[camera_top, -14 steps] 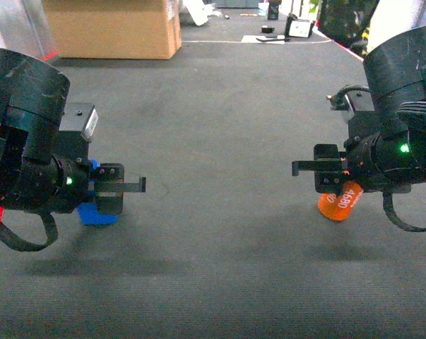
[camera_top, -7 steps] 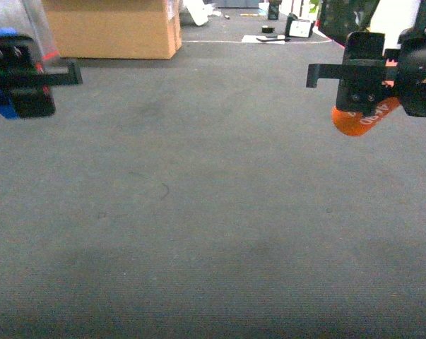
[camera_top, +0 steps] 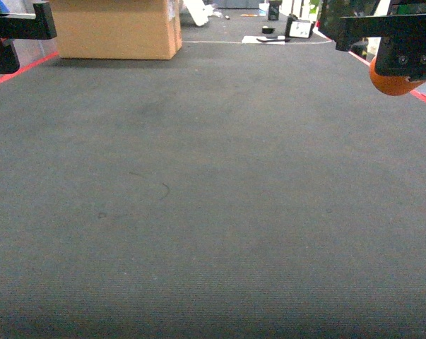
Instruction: Sort blue parts and orange caps into right shelf containers
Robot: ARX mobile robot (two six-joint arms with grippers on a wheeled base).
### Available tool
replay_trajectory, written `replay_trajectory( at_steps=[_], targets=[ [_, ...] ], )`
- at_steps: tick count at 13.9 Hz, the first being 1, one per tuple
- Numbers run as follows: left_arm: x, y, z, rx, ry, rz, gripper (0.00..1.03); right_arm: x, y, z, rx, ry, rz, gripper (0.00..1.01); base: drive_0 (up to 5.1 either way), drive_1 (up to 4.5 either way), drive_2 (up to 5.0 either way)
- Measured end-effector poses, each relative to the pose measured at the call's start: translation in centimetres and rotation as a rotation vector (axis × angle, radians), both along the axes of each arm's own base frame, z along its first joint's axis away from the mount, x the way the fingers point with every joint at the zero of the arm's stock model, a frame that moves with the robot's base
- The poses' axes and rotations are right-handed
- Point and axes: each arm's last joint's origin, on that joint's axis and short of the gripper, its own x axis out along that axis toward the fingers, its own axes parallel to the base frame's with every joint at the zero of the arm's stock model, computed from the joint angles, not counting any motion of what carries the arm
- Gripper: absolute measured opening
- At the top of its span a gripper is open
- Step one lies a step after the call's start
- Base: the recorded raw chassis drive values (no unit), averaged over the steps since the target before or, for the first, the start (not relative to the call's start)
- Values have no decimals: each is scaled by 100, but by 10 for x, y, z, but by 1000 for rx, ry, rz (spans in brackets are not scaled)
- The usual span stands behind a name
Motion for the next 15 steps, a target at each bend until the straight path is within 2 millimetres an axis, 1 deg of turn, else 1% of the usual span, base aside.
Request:
replay_trajectory(
  at_steps=[3,15],
  targets=[
    [0,0,0,0,1,4,44,0,0,0,-1,0,0,44,-58,-58,-58],
    [0,0,0,1,1,0,44,0,0,0,-1,0,0,44,-149,-149,-149]
  ],
)
